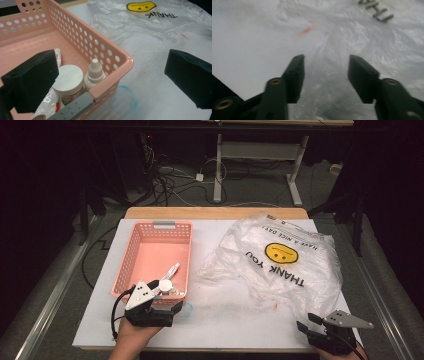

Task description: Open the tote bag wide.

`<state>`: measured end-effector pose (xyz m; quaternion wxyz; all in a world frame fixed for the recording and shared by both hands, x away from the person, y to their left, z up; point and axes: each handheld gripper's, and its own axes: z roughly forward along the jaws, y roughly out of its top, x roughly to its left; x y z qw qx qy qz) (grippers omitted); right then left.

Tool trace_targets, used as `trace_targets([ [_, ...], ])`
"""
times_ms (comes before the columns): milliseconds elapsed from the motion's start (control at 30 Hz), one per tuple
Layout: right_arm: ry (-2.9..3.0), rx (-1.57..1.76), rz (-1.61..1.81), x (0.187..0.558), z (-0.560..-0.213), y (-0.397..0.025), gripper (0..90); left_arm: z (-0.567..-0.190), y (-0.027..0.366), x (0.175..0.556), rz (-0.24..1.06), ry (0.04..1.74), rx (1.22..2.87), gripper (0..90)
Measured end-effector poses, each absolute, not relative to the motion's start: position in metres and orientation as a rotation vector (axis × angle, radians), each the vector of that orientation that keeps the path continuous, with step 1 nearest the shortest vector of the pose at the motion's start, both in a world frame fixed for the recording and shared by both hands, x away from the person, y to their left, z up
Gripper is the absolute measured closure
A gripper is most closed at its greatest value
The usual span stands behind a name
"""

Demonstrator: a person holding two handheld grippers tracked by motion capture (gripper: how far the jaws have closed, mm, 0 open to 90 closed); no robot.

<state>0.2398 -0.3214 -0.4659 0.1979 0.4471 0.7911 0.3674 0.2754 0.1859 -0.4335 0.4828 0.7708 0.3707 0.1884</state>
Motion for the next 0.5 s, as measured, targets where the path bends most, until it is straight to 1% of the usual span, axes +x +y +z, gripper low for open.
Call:
trace_targets([
  [33,2.214,1.251,1.028,0.24,-0.466,-0.321,52.8,-0.434,0.186,0.276,0.459,0.905,1.879,0.0],
  [67,2.232,1.267,1.031,0.24,-0.47,-0.326,73.7,-0.434,0.187,0.277,0.457,0.908,1.878,0.0],
  [100,2.232,1.267,1.031,0.24,-0.47,-0.326,73.7,-0.434,0.187,0.278,0.455,0.91,1.876,0.0],
  [133,2.238,1.225,0.988,0.238,-0.471,-0.33,90.0,-0.434,0.187,0.279,0.452,0.911,1.873,0.0],
  [300,2.232,1.216,1.033,0.234,-0.467,-0.329,90.0,-0.433,0.187,0.282,0.453,0.907,1.865,0.0],
  [400,2.256,1.123,1.056,0.227,-0.462,-0.312,90.0,-0.432,0.186,0.282,0.442,0.907,1.86,0.0],
  [500,2.282,1.078,1.056,0.226,-0.462,-0.304,90.0,-0.432,0.185,0.282,0.441,0.902,1.863,0.0],
])
